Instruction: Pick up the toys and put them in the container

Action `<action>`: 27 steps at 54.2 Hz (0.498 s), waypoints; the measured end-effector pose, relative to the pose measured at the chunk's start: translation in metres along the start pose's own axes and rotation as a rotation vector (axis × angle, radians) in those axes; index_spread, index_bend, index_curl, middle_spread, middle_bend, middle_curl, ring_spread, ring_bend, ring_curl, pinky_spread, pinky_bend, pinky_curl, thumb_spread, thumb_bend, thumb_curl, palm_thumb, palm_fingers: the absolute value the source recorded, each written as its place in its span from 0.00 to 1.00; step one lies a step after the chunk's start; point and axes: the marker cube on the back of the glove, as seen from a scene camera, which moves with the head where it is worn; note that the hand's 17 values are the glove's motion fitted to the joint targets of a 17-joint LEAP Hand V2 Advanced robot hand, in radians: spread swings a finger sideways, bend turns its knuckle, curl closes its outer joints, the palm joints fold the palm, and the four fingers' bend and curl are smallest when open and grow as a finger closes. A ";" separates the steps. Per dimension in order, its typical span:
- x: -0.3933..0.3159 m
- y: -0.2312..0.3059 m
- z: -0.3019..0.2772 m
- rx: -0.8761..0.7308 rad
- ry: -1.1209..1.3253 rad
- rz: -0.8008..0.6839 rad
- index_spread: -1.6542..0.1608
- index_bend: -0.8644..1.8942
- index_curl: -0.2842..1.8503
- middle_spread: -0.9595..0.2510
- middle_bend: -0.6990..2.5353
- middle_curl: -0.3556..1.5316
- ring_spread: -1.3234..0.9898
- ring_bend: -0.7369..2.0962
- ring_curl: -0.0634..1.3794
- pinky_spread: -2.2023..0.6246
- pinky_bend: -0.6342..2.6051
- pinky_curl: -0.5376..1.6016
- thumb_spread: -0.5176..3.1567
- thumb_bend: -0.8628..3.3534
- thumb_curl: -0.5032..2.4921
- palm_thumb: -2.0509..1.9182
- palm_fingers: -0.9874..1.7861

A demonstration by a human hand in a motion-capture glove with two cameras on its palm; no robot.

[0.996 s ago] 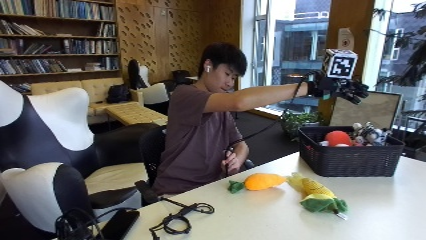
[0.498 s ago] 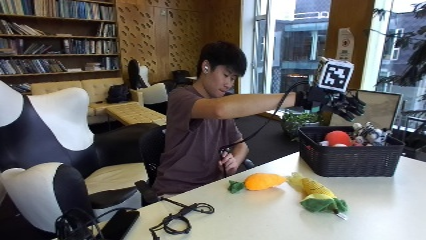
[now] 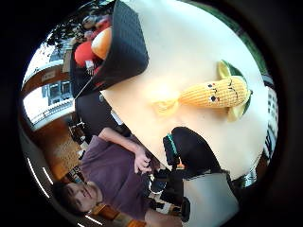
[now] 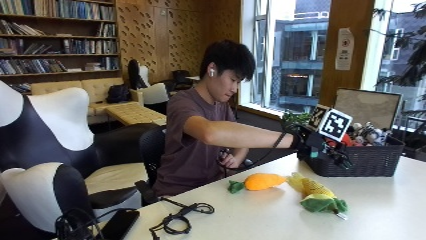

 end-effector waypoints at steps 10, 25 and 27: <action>0.016 -0.018 0.054 -0.068 -0.020 -0.026 0.77 0.35 0.21 0.75 0.26 0.31 0.57 0.34 0.30 0.79 0.42 0.39 0.48 0.20 0.29 0.57 0.27; 0.034 -0.044 0.111 0.003 -0.099 -0.003 0.77 0.38 0.22 0.74 0.26 0.31 0.56 0.34 0.30 0.79 0.39 0.39 0.47 0.20 0.29 0.57 0.31; 0.036 -0.045 0.114 0.070 -0.149 -0.006 0.76 0.40 0.24 0.73 0.26 0.31 0.54 0.36 0.31 0.79 0.38 0.38 0.47 0.20 0.29 0.57 0.37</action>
